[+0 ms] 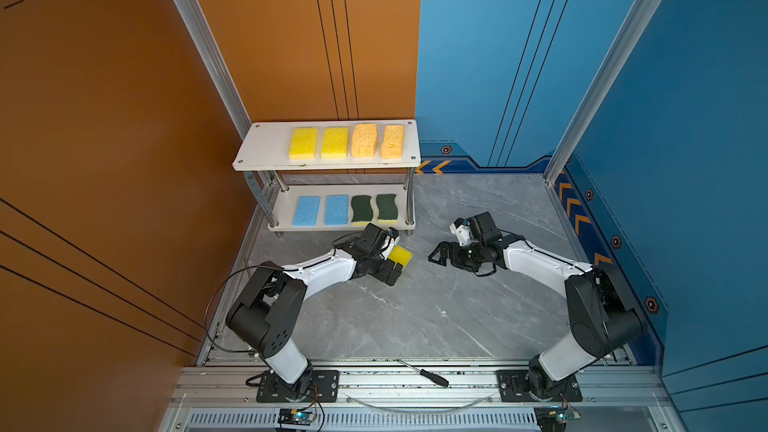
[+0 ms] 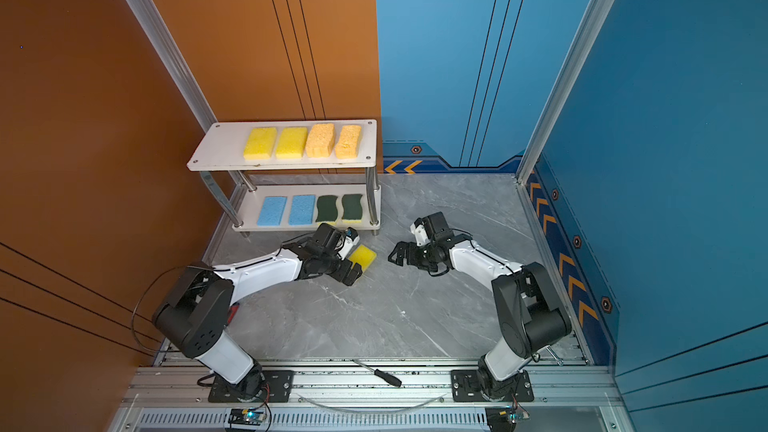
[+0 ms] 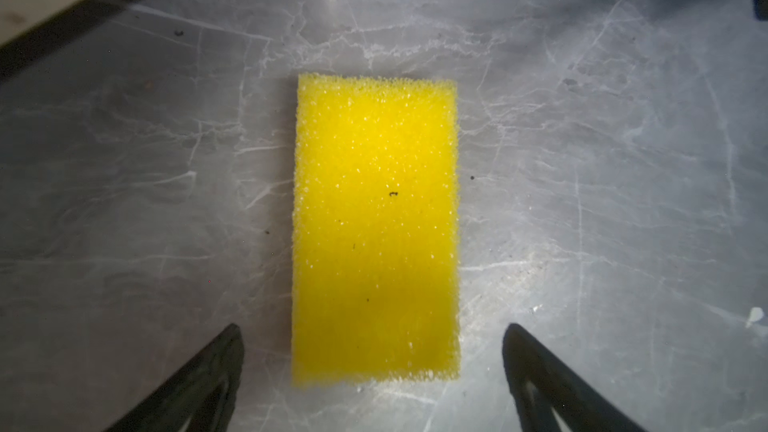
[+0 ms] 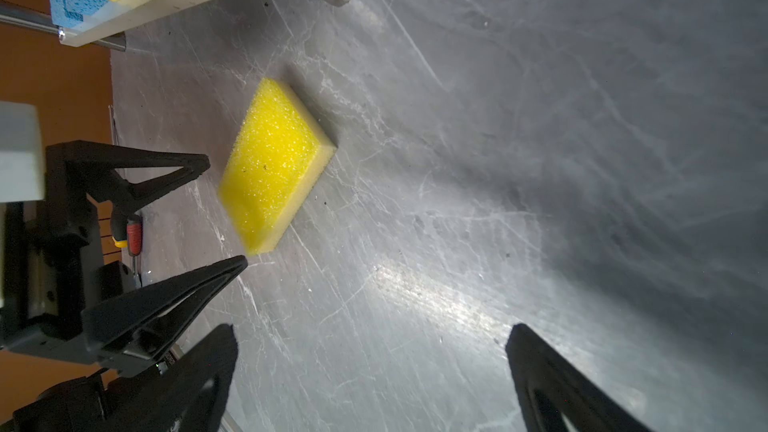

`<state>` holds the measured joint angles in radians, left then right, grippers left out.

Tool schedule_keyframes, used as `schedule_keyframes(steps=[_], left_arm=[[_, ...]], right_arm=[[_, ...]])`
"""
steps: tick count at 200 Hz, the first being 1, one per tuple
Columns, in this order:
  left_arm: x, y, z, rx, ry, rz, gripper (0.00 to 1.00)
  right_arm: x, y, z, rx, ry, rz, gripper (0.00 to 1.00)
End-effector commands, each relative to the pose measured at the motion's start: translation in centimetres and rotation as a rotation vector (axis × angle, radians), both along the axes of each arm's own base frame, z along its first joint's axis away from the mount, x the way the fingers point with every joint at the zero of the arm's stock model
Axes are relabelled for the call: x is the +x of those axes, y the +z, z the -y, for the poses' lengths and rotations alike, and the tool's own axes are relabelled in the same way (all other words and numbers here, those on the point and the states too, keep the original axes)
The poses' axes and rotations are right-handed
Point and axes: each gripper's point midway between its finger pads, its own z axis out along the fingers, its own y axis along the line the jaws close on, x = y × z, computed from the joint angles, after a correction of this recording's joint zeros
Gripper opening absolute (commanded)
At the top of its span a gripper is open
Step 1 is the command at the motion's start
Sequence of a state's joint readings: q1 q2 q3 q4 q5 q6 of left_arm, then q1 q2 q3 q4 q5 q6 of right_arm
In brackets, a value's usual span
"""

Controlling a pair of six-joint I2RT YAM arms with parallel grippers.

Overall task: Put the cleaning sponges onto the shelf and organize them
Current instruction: 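Grasp the last yellow sponge on the table with the left gripper, then lift the yellow sponge with the left gripper off the table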

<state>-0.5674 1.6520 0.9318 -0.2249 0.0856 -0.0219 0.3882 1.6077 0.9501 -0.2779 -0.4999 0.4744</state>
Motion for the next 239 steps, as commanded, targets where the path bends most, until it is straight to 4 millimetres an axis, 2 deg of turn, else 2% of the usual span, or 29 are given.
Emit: schedule_keyframes(steps=[1,20,27,73,145,196,239], left_arm=[[0.3,-0.1,0.1,0.035,-0.014,0.017,0.98],[0.2,-0.4,0.5,0.017,-0.022,0.022,0.98],[0.7,-0.1,1.0,-0.006,-0.022,0.054,0.98],[0.7,-1.1,1.2,-0.047,0.009,0.093,0.98],[0.1,-2.6,0.8,-0.057,0.032,0.14,0.98],[-0.3,-4.6,0.5,-0.048,0.05,0.127,0.98],[-0.4,-5.2,0.2,-0.045,0.069,0.148,0.99]], right_arm=[[-0.2,-0.1,0.4,-0.002,0.004,0.002,1.0],[-0.1,-0.2,0.5,0.001,0.002,-0.001,1.0],[-0.1,-0.2,0.5,0.002,0.0,-0.001,1.0],[-0.1,-0.6,0.5,0.006,-0.003,-0.008,1.0],[0.1,-1.2,0.4,0.018,-0.009,-0.023,1.0],[0.1,-1.5,0.4,0.018,-0.015,-0.03,1.0],[0.3,-1.7,0.3,0.021,-0.017,-0.035,1.0]])
